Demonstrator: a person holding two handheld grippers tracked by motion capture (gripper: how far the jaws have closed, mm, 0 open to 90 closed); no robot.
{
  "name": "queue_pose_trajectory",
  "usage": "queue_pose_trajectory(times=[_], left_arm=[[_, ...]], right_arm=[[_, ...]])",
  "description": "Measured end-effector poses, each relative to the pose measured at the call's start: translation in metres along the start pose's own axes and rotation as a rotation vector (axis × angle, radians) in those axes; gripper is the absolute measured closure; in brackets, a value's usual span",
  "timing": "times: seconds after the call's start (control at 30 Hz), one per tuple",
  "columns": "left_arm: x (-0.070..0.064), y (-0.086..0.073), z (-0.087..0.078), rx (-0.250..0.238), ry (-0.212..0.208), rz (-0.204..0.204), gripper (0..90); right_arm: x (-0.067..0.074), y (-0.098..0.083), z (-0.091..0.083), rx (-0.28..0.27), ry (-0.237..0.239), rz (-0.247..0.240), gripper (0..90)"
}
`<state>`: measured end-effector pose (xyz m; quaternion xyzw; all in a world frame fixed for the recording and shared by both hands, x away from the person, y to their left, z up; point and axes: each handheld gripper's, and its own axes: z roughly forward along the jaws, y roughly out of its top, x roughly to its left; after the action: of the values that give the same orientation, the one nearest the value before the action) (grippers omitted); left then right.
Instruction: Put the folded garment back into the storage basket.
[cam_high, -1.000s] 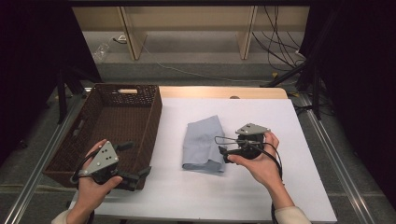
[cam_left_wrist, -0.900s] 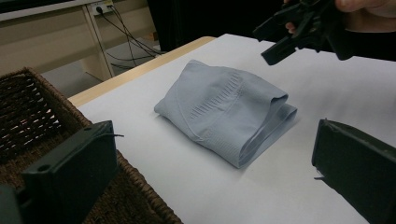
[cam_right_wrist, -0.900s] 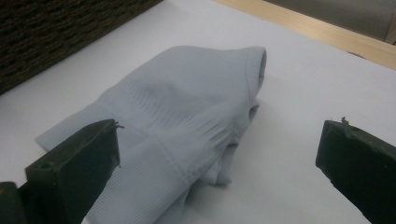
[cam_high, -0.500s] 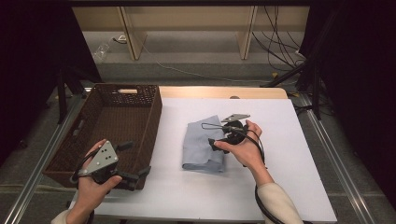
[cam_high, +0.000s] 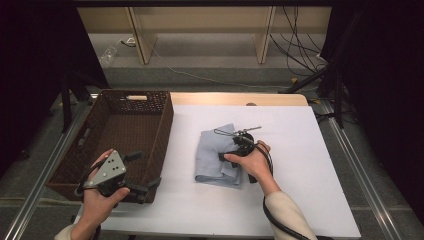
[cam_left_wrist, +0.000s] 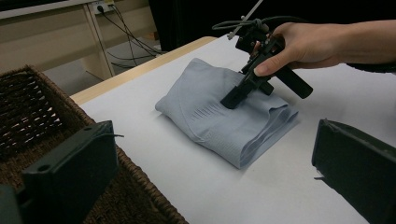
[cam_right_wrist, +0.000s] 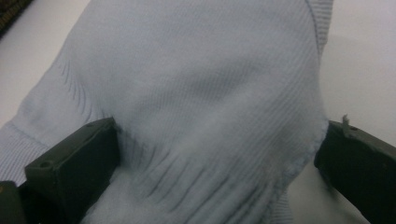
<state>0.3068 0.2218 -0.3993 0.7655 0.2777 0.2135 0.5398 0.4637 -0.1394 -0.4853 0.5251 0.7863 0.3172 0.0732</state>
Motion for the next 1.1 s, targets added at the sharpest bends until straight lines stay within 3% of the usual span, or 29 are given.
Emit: queue_pose_trajectory(times=[0.13,0.17,0.27,0.3,0.33,0.43,0.53,0.9,1.1], left_arm=[[-0.001,0.0,0.001,0.0,-0.003,-0.002,0.0],[-0.001,0.0,0.001,-0.002,-0.003,0.001,0.0],[-0.002,0.001,0.001,-0.001,-0.004,-0.002,0.0],[-0.001,0.001,0.001,-0.002,-0.004,-0.003,0.0],[-0.001,0.001,0.001,-0.002,-0.004,-0.003,0.0],[-0.002,0.0,0.002,0.001,-0.005,-0.001,0.0],[-0.002,0.001,0.001,-0.002,-0.004,-0.003,0.0],[-0.001,0.001,0.0,-0.002,-0.002,0.0,0.0],[-0.001,0.001,0.0,-0.004,0.0,-0.003,0.0]], right_arm=[[0.004,0.0,-0.001,0.005,-0.035,-0.027,10.8],[0.006,0.0,-0.002,0.005,-0.029,-0.032,16.4],[0.007,0.0,-0.003,0.009,-0.025,-0.04,20.4],[0.008,0.0,-0.004,0.008,-0.015,-0.038,28.6],[0.008,0.0,-0.004,0.008,-0.015,-0.038,28.6],[0.012,0.0,-0.007,0.016,0.025,-0.026,50.4],[0.014,0.0,-0.008,0.015,0.051,-0.015,58.0],[0.016,0.004,-0.017,0.003,0.096,0.059,62.4],[0.021,0.008,-0.031,-0.044,0.111,0.082,62.8]])
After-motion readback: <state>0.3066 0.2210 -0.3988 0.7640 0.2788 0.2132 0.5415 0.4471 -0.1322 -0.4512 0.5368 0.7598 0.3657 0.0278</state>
